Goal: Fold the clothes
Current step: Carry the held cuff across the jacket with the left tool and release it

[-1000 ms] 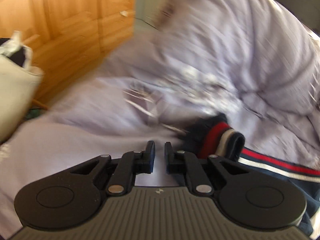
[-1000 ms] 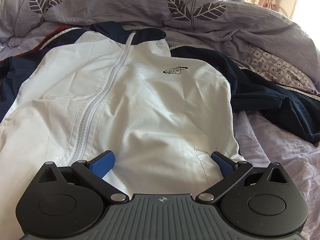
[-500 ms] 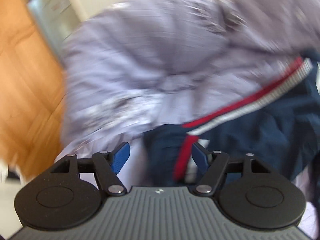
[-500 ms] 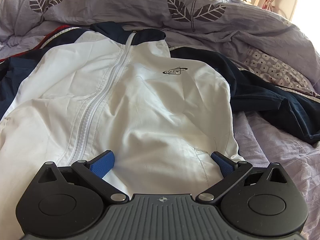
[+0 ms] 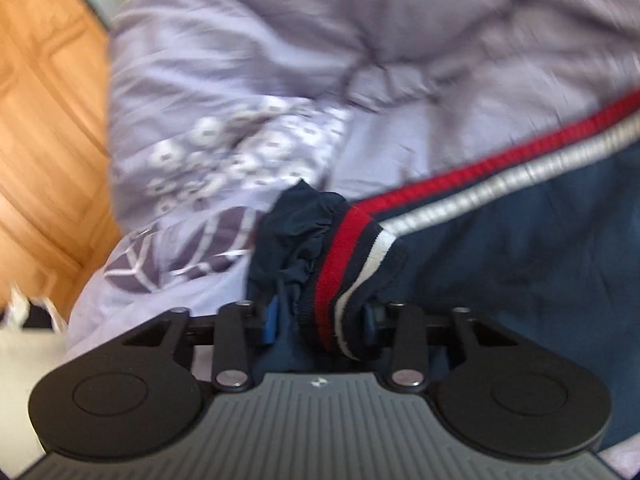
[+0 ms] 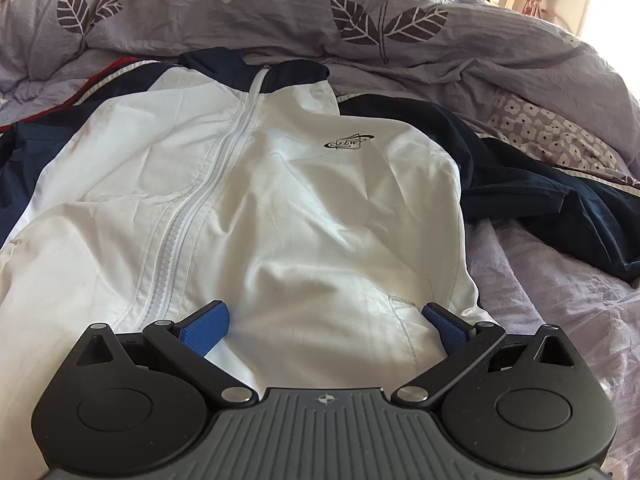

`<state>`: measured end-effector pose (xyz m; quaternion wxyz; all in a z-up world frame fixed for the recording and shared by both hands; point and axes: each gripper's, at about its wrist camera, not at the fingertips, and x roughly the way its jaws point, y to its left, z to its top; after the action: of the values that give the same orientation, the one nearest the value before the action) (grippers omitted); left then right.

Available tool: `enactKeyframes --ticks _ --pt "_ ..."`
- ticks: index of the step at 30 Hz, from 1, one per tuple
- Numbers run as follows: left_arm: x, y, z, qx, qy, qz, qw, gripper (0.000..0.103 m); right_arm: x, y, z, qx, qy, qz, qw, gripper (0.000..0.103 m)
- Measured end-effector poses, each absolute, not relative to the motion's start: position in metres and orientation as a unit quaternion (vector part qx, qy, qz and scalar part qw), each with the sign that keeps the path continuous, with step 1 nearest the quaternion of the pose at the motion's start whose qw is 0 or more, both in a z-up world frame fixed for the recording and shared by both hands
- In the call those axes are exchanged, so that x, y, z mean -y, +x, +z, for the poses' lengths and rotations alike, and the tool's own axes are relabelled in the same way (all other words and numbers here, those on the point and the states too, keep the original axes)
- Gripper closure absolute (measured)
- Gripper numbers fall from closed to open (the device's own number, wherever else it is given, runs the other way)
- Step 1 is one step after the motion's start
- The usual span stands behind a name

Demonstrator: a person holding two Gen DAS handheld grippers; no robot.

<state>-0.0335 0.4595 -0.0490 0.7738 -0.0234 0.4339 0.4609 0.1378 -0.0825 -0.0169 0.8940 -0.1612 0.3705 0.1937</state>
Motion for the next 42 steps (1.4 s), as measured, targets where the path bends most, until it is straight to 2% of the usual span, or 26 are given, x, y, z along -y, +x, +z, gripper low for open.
enactKeyframes --ticks 2,6,9,12,17,21,24,26,28,30,35,38,42 --pt "-0.470 -0.049 -0.028 -0.408 -0.073 0.469 0.780 0.076 0.082 0.137 -0.017 -0.370 -0.162 0.193 0.894 0.000" --pt "-0.497 -0.083 0.003 -0.383 -0.151 0.480 0.775 0.074 0.081 0.136 -0.017 -0.369 -0.164 0.192 0.894 0.000" --pt "-0.515 -0.112 0.012 -0.374 -0.192 0.495 0.761 0.069 0.081 0.135 -0.018 -0.368 -0.167 0.191 0.894 0.000" --pt "-0.522 -0.134 0.014 -0.373 -0.185 0.528 0.740 0.069 0.080 0.135 -0.018 -0.367 -0.169 0.191 0.894 0.000" --pt "-0.542 -0.146 -0.026 -0.444 -0.160 0.556 0.684 0.069 0.079 0.134 -0.018 -0.367 -0.171 0.190 0.894 0.000" --pt "-0.521 -0.143 -0.011 -0.406 -0.154 0.568 0.699 0.071 0.078 0.134 -0.018 -0.366 -0.173 0.190 0.894 0.000" --pt "-0.503 -0.142 0.018 -0.364 -0.143 0.571 0.722 0.066 0.078 0.133 -0.018 -0.366 -0.173 0.190 0.895 0.000" --pt "-0.492 -0.140 0.039 -0.344 -0.118 0.606 0.708 0.054 0.078 0.133 -0.018 -0.366 -0.173 0.190 0.895 0.000" --pt "-0.482 -0.136 0.057 -0.324 -0.093 0.627 0.703 0.046 0.078 0.133 -0.018 -0.365 -0.173 0.190 0.895 0.000" --pt "-0.474 -0.127 0.066 -0.318 -0.085 0.598 0.731 0.046 0.079 0.133 -0.018 -0.365 -0.173 0.191 0.895 0.000" --pt "-0.459 -0.083 0.051 -0.356 -0.099 0.452 0.812 0.039 0.078 0.133 -0.018 -0.365 -0.174 0.190 0.895 0.000" --pt "-0.472 -0.063 0.021 -0.405 -0.121 0.441 0.792 0.039 0.078 0.133 -0.018 -0.364 -0.178 0.193 0.893 0.000" --pt "-0.502 -0.081 -0.005 -0.444 -0.106 0.503 0.734 0.039 0.078 0.133 -0.018 -0.364 -0.176 0.195 0.894 0.000"
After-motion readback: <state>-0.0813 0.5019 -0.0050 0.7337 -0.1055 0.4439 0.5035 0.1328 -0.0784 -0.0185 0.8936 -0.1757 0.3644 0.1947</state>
